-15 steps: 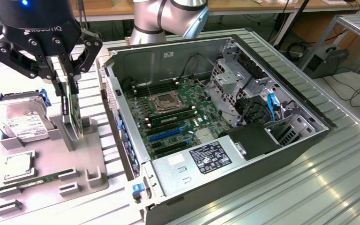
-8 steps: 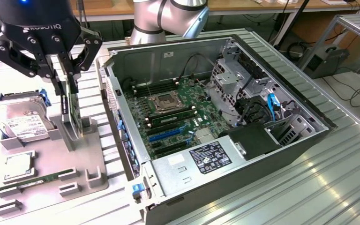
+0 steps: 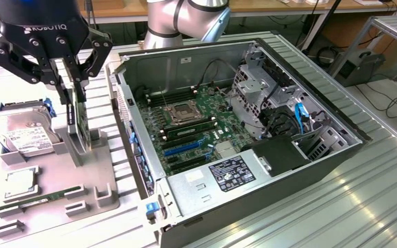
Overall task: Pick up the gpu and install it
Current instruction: 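Pick up the gpu and move the gpu toward the slot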
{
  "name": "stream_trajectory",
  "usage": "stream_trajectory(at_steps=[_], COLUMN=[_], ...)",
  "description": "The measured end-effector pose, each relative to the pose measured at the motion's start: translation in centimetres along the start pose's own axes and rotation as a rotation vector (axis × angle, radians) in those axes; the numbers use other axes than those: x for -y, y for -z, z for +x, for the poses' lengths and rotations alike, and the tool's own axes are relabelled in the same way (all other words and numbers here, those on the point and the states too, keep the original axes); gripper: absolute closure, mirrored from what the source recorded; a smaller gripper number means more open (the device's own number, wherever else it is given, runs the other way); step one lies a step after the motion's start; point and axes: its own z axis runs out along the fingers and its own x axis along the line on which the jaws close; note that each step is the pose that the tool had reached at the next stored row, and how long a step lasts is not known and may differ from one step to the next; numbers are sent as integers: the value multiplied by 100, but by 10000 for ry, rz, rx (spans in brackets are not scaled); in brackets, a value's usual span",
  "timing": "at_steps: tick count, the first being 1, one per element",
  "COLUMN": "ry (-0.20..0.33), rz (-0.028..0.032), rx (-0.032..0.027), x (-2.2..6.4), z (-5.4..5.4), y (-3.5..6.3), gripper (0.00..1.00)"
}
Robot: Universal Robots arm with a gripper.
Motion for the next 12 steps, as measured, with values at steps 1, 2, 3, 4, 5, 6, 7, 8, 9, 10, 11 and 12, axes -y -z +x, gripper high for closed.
stream_trajectory(at_steps=[1,2,3,4,5,6,7,8,9,10,11,12], ry=[1,1,1,2,2,2,3,3,3,4,4,4], rz=[13,28,43,56,70,82,97,112,125,135,150,161], rx=[1,2,2,3,4,6,6,7,8,11,11,12], x=[0,-1,-2,-3,-3,-4,-5,-6,-7,-7,-8,-9], z=[0,0,0,0,0,0,0,0,0,0,0,0], y=[3,6,9,12,14,16,19,22,24,26,30,32], gripper=[73,73,73,73,73,73,73,73,73,73,73,73])
